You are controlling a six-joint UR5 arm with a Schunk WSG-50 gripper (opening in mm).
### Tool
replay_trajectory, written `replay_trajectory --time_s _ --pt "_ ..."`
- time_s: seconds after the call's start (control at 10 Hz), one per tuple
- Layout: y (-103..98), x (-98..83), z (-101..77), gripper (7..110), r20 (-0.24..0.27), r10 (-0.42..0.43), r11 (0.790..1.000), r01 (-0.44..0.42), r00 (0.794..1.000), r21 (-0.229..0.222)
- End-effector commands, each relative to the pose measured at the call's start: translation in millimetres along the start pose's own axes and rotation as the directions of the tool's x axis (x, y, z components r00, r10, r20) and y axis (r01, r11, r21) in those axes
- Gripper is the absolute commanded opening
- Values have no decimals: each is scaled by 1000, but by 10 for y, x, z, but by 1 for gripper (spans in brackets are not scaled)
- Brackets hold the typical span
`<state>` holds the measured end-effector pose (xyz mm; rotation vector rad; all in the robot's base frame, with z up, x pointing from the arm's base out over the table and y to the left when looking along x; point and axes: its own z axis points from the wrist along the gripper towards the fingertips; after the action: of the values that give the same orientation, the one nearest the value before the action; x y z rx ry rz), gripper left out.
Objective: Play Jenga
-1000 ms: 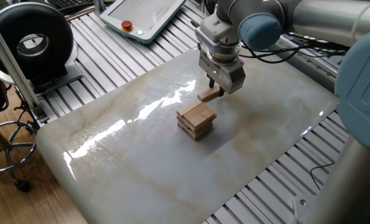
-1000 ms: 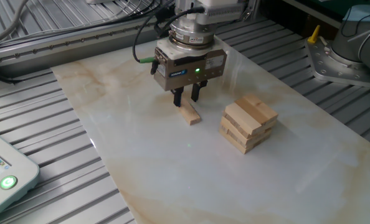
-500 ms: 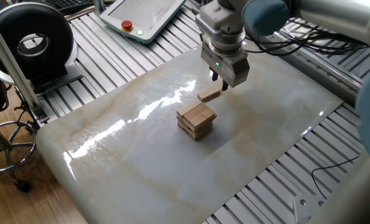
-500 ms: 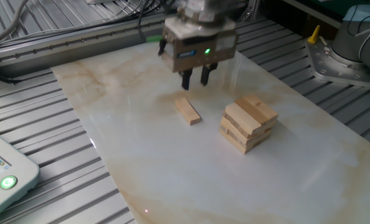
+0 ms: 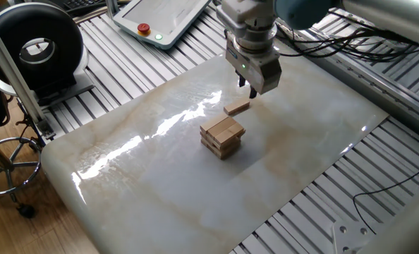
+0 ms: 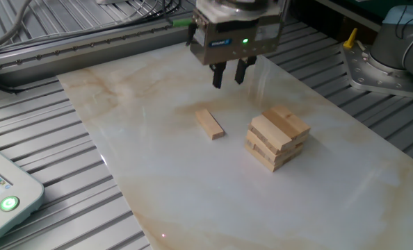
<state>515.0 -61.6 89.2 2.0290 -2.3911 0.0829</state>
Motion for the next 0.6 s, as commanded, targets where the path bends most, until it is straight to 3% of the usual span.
replay_trajectory --time_s 0.0,0.1,0.2,0.3,0.4,0.5 --pt "-11 -21 -166 44 -19 146 989 -146 989 33" --pt "-13 -35 -201 44 -7 301 953 -301 953 46" --pt "-12 -31 -241 44 11 472 880 -471 882 54" --pt "-4 3 -278 22 17 619 783 -619 785 68" --pt "138 83 -319 22 -35 761 648 -758 648 67" --pt "241 -78 -354 22 -21 872 490 -872 490 11"
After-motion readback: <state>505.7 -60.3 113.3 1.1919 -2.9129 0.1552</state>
